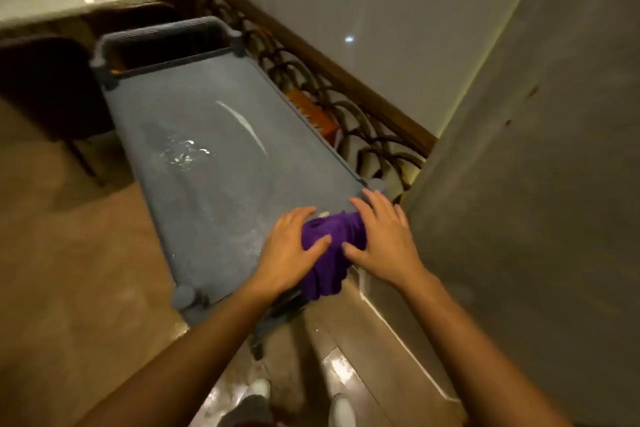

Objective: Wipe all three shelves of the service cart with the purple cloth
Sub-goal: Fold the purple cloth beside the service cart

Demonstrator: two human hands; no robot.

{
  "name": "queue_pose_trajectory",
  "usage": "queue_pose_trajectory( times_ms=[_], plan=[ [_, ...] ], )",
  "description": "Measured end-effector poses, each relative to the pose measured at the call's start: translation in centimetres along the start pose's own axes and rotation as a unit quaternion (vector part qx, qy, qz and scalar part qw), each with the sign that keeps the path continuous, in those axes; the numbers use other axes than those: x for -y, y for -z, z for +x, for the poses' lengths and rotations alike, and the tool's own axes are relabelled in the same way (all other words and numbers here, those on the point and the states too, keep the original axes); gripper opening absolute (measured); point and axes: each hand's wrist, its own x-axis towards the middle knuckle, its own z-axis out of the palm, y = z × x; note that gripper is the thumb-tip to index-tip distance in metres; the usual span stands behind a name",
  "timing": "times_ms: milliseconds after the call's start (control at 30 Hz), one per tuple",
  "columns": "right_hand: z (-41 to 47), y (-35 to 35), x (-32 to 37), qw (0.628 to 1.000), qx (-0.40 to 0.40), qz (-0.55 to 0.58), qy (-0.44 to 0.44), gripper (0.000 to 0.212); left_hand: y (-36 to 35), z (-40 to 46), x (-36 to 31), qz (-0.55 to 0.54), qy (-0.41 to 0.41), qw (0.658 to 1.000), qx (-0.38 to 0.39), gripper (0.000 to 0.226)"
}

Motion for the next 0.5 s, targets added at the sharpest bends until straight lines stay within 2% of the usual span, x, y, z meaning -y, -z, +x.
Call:
queue_pose_trajectory(
  times_ms=[133, 233, 400, 500],
  plan=[
    [1.9, -0.2, -2.8, 0.986, 0.101, -0.076, 0.107, 0.097, -1.8, -1.7, -1.2, 0.011, 0.045, 0.997, 0.06, 0.092],
    [3.4, -1.0, -3.3, 0.973, 0.141, -0.084, 0.16, 0.083, -2.5, -2.1, -1.4, 0.066, 0.076, 0.995, 0.024, 0.087],
    [4.4, -1.1, -4.3, 0.971, 0.102, -0.037, 0.212, 0.054, -2.5, -2.2, -2.1, 0.117, 0.053, 0.991, -0.031, 0.061],
    [4.0, -0.6, -3.9, 0.968, 0.029, -0.002, 0.249, 0.03, -1.9, -2.6, -2.7, 0.107, 0.023, 0.989, -0.095, 0.041]
  ],
)
